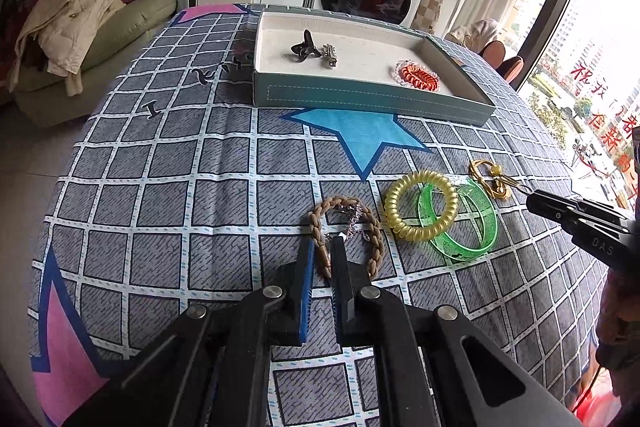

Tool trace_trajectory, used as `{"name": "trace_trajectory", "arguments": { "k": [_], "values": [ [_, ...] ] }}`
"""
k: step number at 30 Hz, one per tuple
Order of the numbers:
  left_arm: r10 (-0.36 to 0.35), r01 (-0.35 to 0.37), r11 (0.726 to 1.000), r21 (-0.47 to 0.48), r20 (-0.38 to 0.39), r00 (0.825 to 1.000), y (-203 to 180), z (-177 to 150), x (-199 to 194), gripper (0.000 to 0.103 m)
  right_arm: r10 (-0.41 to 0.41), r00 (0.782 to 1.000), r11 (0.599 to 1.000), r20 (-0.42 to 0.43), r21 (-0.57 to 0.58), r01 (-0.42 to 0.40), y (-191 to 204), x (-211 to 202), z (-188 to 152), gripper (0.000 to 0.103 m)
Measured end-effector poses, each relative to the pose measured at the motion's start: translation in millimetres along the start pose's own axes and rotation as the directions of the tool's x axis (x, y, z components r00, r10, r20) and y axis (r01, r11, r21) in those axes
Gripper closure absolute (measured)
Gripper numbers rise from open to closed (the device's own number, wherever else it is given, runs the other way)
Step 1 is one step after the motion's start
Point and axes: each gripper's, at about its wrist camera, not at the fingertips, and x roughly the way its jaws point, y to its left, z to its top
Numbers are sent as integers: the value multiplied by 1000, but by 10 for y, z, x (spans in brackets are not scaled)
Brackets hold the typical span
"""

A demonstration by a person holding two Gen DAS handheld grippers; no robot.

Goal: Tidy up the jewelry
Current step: 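Grasp the braided brown bracelet with the left gripper while the right approaches the white keychain, then grasp the white-and-yellow keychain with the right gripper while the left lifts the braided bracelet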

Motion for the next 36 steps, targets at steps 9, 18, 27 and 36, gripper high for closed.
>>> {"name": "trace_trajectory", "arguments": {
  "k": [9,18,27,36],
  "values": [
    [-9,9,1000,-7,4,1000,34,26,-60,75,25,999,1000,38,15,-26,116,-155,-1,94],
    [67,-66,998,-18,20,998,22,-20,-85,0,74,996,997,44,30,-76,195,-183,-68,94],
    [49,-58,984,170,59,997,-373,110,-110,0,99,993,994,59,48,-102,194,-231,-103,94],
    [-1,3,958,286,-8,1000,-829,276,187,20,106,992,991,64,80,-111,130,-240,-145,94]
  ]
}}
